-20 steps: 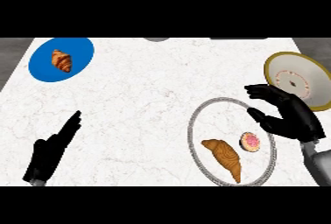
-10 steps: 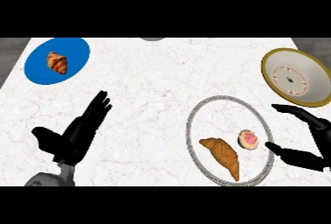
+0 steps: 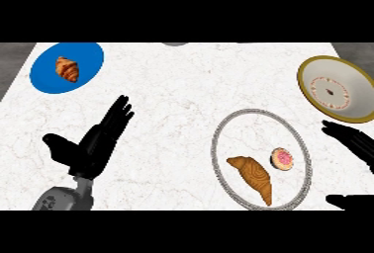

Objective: Pick the cupcake from the placemat and place it in the bowl

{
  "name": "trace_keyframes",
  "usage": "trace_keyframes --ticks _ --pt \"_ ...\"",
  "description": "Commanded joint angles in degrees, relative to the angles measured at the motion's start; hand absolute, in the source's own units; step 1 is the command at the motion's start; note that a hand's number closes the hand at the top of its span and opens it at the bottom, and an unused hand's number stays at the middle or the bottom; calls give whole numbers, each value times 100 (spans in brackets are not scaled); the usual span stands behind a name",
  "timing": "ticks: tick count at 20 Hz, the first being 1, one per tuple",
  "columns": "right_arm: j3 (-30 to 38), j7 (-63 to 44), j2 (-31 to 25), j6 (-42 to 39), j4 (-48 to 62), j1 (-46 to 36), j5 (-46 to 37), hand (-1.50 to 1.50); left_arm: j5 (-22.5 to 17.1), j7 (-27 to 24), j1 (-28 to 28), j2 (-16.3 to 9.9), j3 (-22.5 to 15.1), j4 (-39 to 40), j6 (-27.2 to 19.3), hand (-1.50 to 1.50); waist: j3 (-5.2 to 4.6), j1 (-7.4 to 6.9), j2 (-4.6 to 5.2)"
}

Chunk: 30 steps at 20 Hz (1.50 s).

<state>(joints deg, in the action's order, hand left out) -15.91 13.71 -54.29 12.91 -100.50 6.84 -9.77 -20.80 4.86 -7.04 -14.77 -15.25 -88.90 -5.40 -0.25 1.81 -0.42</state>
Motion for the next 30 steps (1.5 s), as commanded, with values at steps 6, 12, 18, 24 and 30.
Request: trace_keyframes --ticks 6,12,18,24,30 --pt "-765 -3477 -423 -977 -1491 -254 -1045 -150 65 129 32 182 -190 -209 44 0 10 -245 39" --pt "-1099 -5231 190 -2111 -1579 -1247 -762 -150 87 -32 -103 180 -21 108 287 0 15 -276 61" --pt "-1158 -5834 832 -2781 -1258 -1511 -1093 -150 160 159 -148 343 50 45 338 0 21 -206 44" --pt "-1005 -5958 1054 -3482 -989 -1455 -1230 -150 288 -70 -224 449 307 400 448 0 22 -175 45" --pt "-976 -5034 1713 -3346 16 -1445 -2111 -150 590 153 473 553 62 -521 370 0 26 -212 40"
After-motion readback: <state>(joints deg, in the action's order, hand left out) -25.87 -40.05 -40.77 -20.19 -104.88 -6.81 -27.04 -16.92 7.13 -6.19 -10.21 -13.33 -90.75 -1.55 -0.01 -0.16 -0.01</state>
